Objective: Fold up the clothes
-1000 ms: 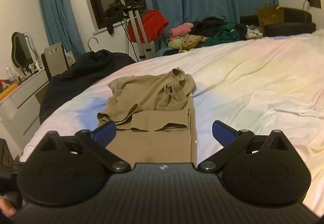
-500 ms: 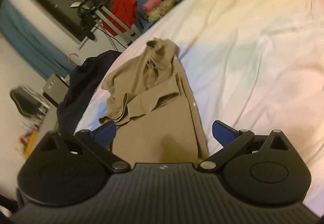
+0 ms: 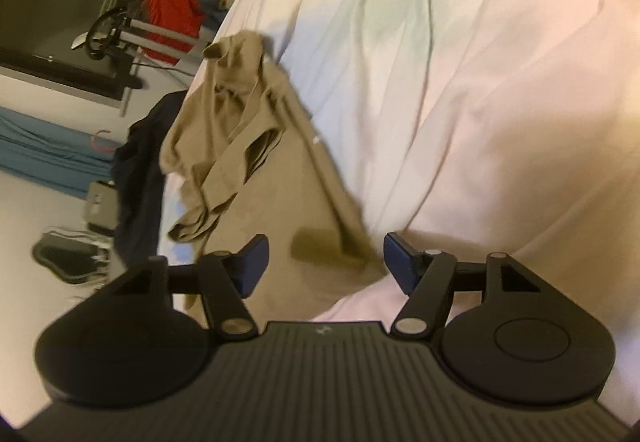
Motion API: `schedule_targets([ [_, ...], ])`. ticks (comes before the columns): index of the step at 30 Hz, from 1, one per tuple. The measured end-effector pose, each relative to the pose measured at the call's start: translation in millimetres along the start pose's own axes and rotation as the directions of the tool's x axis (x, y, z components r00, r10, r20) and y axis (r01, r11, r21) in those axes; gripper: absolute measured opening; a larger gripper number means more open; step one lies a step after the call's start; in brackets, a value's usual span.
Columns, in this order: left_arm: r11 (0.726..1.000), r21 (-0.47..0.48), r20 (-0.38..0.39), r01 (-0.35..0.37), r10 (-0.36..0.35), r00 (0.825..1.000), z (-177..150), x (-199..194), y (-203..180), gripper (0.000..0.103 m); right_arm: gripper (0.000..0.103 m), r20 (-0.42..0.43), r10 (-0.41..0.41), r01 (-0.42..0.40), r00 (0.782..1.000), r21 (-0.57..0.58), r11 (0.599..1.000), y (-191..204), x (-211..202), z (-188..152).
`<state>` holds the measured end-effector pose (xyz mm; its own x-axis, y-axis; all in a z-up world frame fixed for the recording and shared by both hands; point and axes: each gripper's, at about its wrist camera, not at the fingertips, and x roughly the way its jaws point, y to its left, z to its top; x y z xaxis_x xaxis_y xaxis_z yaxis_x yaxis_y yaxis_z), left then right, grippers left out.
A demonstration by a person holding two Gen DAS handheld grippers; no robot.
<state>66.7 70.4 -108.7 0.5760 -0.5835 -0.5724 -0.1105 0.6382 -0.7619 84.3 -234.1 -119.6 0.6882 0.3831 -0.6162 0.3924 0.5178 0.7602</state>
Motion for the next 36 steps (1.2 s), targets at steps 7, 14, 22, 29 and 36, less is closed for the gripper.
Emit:
schedule_targets([
  [7,1.0,0.019,-0.008,0.006,-0.006,1.0,2,5,-2,0.055,0.066,-0.05,0.055,-0.055,0.997,0.002,0.999,1,14,-7],
  [14,1.0,0.013,-0.006,0.026,-0.026,1.0,1,3,-4,0.055,0.067,0.017,0.169,-0.168,0.985,-0.02,0.985,11,4,-1],
  [22,0.999,0.019,-0.009,0.031,-0.031,0.999,-1,1,-6,0.056,0.065,-0.017,0.157,-0.157,0.987,-0.044,0.987,18,-1,3],
  [29,0.999,0.028,-0.019,0.027,-0.026,0.999,-2,3,-6,0.056,0.064,-0.067,0.238,-0.242,0.969,-0.049,0.969,29,-9,-2],
  [36,0.999,0.027,-0.022,0.024,-0.023,0.999,-2,4,-6,0.056,0.064,-0.075,0.109,-0.111,0.991,-0.032,0.993,10,14,-1],
])
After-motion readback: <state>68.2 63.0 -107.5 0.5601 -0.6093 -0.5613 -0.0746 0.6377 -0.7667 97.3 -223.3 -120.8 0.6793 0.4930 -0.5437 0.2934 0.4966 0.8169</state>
